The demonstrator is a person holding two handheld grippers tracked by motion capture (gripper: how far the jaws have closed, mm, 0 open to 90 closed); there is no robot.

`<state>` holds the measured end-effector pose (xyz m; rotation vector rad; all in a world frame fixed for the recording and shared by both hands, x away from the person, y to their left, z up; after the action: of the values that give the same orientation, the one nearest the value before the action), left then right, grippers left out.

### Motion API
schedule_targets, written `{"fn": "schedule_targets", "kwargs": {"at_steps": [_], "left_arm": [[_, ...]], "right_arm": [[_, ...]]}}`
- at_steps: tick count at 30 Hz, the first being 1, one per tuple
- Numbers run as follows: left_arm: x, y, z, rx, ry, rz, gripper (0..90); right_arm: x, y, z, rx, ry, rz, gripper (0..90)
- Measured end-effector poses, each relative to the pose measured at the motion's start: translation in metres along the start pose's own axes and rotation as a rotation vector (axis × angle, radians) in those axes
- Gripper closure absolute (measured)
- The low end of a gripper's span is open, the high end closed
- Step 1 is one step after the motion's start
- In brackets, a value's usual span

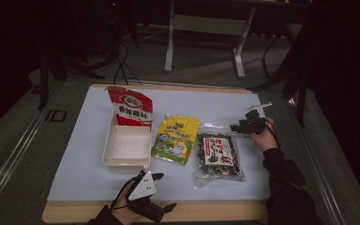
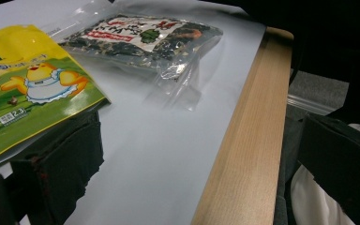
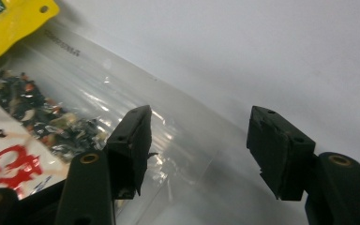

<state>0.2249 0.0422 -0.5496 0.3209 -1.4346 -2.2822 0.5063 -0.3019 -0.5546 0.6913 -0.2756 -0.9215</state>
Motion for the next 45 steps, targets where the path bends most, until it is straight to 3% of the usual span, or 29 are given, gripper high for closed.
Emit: {"fn": "schedule_targets", "kwargs": {"at_steps": [7, 11, 13, 15, 16, 20, 22, 27, 30, 36, 45], "left_arm": [[0.002, -0.002, 0.001, -0.001, -0.002, -0.007, 2.3], [0.002, -0.003, 0.002, -0.003, 0.004, -0.005, 2.3], [0.001, -0.003, 0.002, -0.005, 0.008, -0.006, 2.3], [0.001, -0.003, 0.003, -0.005, 0.010, -0.005, 2.3], [0.001, -0.003, 0.003, -0.005, 0.010, -0.006, 2.3], [0.001, -0.003, 0.002, -0.007, 0.009, -0.005, 2.3], [0.001, -0.003, 0.002, -0.010, 0.010, -0.005, 2.3], [0.002, -0.002, 0.002, -0.006, 0.007, -0.012, 2.3], [0.001, -0.001, 0.002, 0.000, 0.009, -0.010, 2.3], [0.001, 0.000, 0.001, 0.005, 0.000, -0.009, 2.3], [0.001, 0.003, -0.001, 0.008, -0.010, -0.012, 2.3]], "right_arm": [[0.002, 0.002, -0.011, -0.037, 0.041, 0.007, 37.8], [0.003, -0.001, -0.016, -0.074, 0.061, 0.042, 41.7], [0.003, -0.002, -0.016, -0.078, 0.091, 0.040, 47.1], [0.001, -0.002, -0.015, -0.087, 0.117, 0.040, 59.8], [0.000, -0.002, -0.015, -0.092, 0.105, 0.054, 62.1], [-0.001, 0.000, -0.009, -0.099, 0.067, 0.099, 85.2], [-0.004, 0.001, -0.004, -0.089, 0.065, 0.115, 90.0], [-0.007, 0.004, 0.004, -0.073, 0.058, 0.135, 90.0], [-0.007, 0.008, 0.020, -0.028, 0.046, 0.134, 90.0], [-0.006, 0.011, 0.039, 0.009, 0.028, 0.142, 90.0], [-0.013, 0.018, 0.071, 0.076, -0.001, 0.200, 90.0]]}}
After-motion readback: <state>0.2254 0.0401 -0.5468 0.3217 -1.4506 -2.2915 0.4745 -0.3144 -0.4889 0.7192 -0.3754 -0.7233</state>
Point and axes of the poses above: each handheld gripper's, and its own axes: z roughly backward along the jaws, y roughly out of its top, x roughly to its right, the point moved 5 cm from there along -z, roughly forward along the jaws
